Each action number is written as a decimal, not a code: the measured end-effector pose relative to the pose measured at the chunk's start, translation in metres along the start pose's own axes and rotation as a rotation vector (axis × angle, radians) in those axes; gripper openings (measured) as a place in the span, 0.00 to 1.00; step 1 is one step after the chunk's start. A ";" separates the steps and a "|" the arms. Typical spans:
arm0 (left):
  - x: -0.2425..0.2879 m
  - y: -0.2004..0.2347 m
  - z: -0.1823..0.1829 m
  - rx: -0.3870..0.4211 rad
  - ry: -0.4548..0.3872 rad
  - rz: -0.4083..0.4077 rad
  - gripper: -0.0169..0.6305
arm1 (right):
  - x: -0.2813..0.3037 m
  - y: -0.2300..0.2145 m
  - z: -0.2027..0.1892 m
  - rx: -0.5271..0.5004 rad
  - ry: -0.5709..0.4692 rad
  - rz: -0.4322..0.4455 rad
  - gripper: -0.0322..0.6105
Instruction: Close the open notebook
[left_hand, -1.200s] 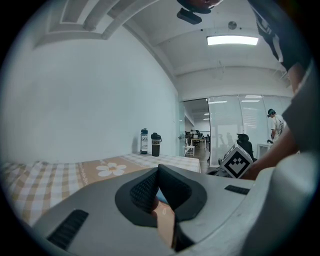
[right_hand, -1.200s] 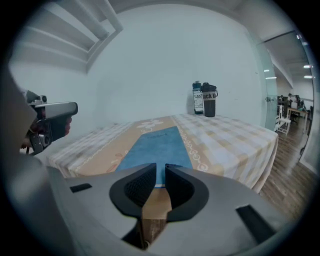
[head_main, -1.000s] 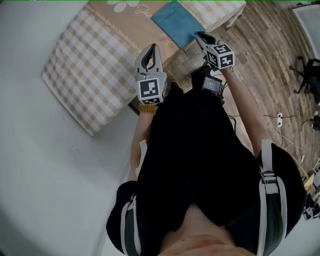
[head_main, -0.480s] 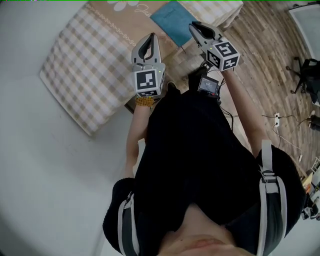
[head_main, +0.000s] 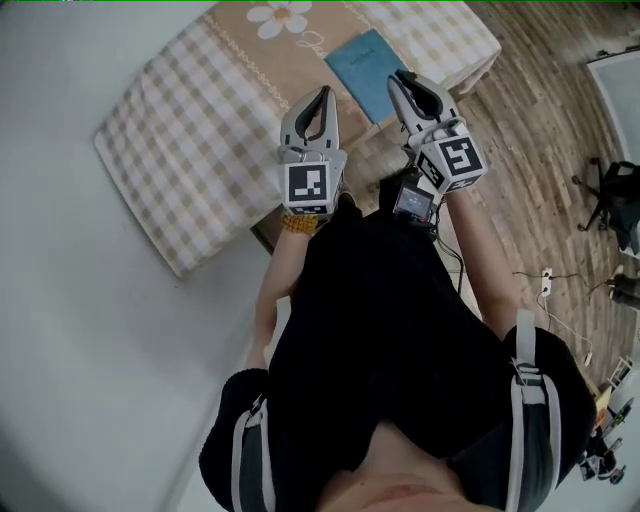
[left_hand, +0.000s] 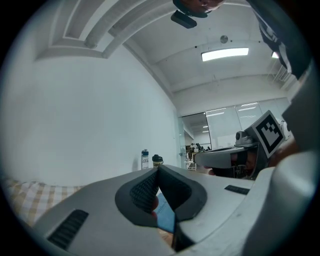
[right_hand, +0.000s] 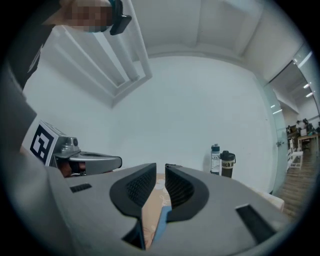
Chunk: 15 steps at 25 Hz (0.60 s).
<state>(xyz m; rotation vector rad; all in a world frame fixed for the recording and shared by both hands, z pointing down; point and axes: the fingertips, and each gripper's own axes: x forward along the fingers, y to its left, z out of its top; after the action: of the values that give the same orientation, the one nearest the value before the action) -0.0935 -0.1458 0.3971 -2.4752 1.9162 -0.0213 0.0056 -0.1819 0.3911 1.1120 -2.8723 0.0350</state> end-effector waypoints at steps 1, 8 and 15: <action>0.000 -0.001 0.001 0.001 -0.001 0.000 0.02 | -0.001 0.001 0.002 -0.008 -0.008 -0.010 0.15; -0.006 -0.004 -0.017 -0.047 0.038 0.020 0.02 | -0.010 0.015 0.000 0.037 -0.045 -0.004 0.07; -0.009 -0.006 -0.023 -0.066 0.037 0.030 0.02 | -0.013 0.025 -0.004 0.030 -0.057 0.017 0.07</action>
<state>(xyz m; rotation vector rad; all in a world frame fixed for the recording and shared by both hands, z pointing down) -0.0905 -0.1356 0.4201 -2.5043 2.0000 -0.0030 -0.0018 -0.1545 0.3946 1.1117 -2.9408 0.0483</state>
